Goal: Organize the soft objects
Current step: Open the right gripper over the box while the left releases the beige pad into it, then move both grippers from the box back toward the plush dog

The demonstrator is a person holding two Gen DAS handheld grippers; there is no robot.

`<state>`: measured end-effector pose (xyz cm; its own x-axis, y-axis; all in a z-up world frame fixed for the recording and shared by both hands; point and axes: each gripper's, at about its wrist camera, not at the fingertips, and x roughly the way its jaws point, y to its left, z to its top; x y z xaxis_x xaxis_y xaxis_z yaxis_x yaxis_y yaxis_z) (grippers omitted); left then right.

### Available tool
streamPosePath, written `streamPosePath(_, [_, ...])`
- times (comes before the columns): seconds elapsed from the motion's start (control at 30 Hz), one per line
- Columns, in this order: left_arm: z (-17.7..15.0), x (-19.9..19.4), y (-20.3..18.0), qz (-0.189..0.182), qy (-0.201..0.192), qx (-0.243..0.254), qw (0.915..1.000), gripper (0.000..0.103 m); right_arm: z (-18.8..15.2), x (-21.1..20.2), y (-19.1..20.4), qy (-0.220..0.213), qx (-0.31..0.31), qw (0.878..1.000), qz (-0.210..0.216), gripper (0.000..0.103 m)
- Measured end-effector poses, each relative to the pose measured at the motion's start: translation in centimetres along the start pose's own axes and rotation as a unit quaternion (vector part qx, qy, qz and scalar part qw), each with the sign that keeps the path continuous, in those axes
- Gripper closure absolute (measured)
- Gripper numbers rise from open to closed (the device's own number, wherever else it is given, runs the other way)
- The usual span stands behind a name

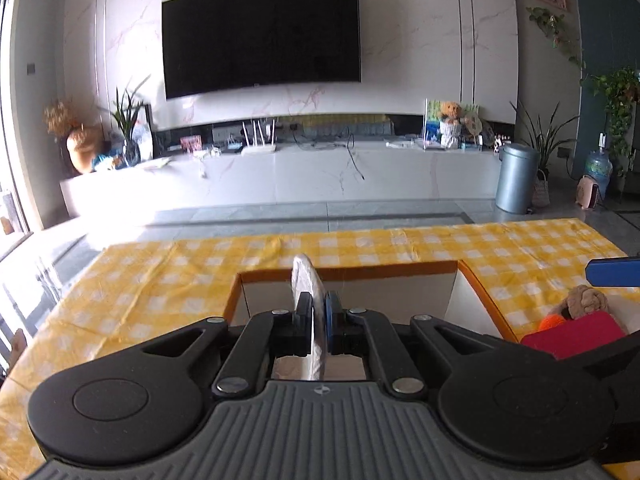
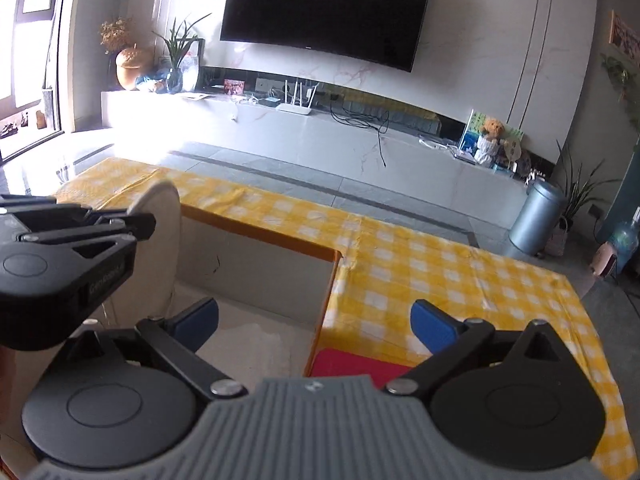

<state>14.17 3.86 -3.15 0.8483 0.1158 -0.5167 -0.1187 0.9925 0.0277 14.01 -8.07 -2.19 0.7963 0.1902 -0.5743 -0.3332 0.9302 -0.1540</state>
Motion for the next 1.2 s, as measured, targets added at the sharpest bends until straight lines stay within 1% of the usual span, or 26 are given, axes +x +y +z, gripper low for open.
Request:
streamPosePath(0.03, [-0.1,0.4,-0.1,0.001,0.010,0.001,0.9999,0.096,-0.2,0.3,-0.4,0.002,0.011,1.000,-0.007,0.003])
streamPosePath(0.07, [-0.5,0.5,-0.2,-0.001,0.012,0.009,0.9999,0.096,-0.4,0.4,-0.7,0.005,0.023,1.000,-0.009,0.003])
streamPosePath(0.1, [-0.8,0.7,-0.3,-0.005,0.016,0.016,0.9997,0.096,-0.4,0.5,-1.1,0.008,0.037,0.999,-0.004,0.003])
streamPosePath(0.13, [-0.9,0.8,-0.3,-0.016,0.025,0.018,0.9994,0.095,-0.3,0.5,-1.5,0.009,0.048,0.999,0.005,0.003])
streamPosePath(0.17, [-1.0,0.9,-0.1,-0.031,0.032,0.010,0.9990,0.092,-0.3,0.4,-1.8,0.007,0.058,0.998,0.013,0.003])
streamPosePath(0.23, [-1.1,0.7,0.3,-0.055,0.040,-0.006,0.9976,0.076,0.0,-0.1,-2.3,0.000,0.075,0.997,0.016,0.003])
streamPosePath(0.3, [-1.3,0.3,0.6,-0.068,0.034,-0.010,0.9970,0.033,0.1,-0.7,-2.6,-0.008,0.083,0.996,0.014,0.003])
streamPosePath(0.37, [-1.4,-0.4,0.5,-0.075,0.015,-0.007,0.9970,0.020,0.1,-0.9,-2.9,-0.011,0.084,0.996,0.007,0.003])
streamPosePath(0.47, [-1.2,-1.4,0.5,-0.082,-0.002,-0.006,0.9966,0.018,-0.1,-0.6,-3.3,-0.011,0.081,0.997,-0.013,0.003])
streamPosePath(0.53, [-0.8,-1.7,1.1,-0.099,0.006,-0.029,0.9947,0.017,-0.3,-0.1,-3.8,0.002,0.091,0.996,-0.010,0.003])
streamPosePath(0.6, [-0.3,-1.8,1.9,-0.133,0.019,-0.060,0.9891,0.016,-0.5,0.2,-4.5,0.010,0.117,0.993,0.013,0.003])
streamPosePath(0.63, [0.0,-2.0,2.3,-0.147,0.024,-0.075,0.9860,0.016,-0.6,0.3,-4.9,0.014,0.137,0.990,0.026,0.003])
streamPosePath(0.7, [0.5,-2.4,3.4,-0.170,0.029,-0.106,0.9793,0.016,-0.6,0.2,-5.4,0.016,0.158,0.987,0.041,0.003])
streamPosePath(0.8, [1.2,-2.8,4.7,-0.188,0.029,-0.152,0.9698,0.016,-0.2,-0.4,-5.7,0.005,0.167,0.985,0.045,0.003])
streamPosePath(0.87, [1.5,-3.0,5.3,-0.194,0.030,-0.161,0.9672,0.016,-0.2,-0.9,-5.9,-0.001,0.164,0.985,0.043,0.003])
streamPosePath(0.9, [1.6,-3.2,5.3,-0.192,0.030,-0.157,0.9684,0.016,-0.2,-1.3,-6.4,-0.005,0.165,0.986,0.039,0.003])
streamPosePath(0.97, [1.7,-3.5,4.8,-0.177,0.029,-0.142,0.9736,0.016,-0.2,-2.0,-7.4,-0.011,0.168,0.985,0.031,0.003])
streamPosePath(1.07, [1.8,-4.1,3.0,-0.141,0.027,-0.099,0.9847,0.016,-0.3,-3.4,-9.3,-0.027,0.179,0.983,0.011,0.003])
streamPosePath(1.2, [2.0,-4.9,0.4,-0.133,0.030,-0.039,0.9899,0.016,-0.7,-5.3,-12.1,-0.043,0.167,0.984,-0.040,0.003])
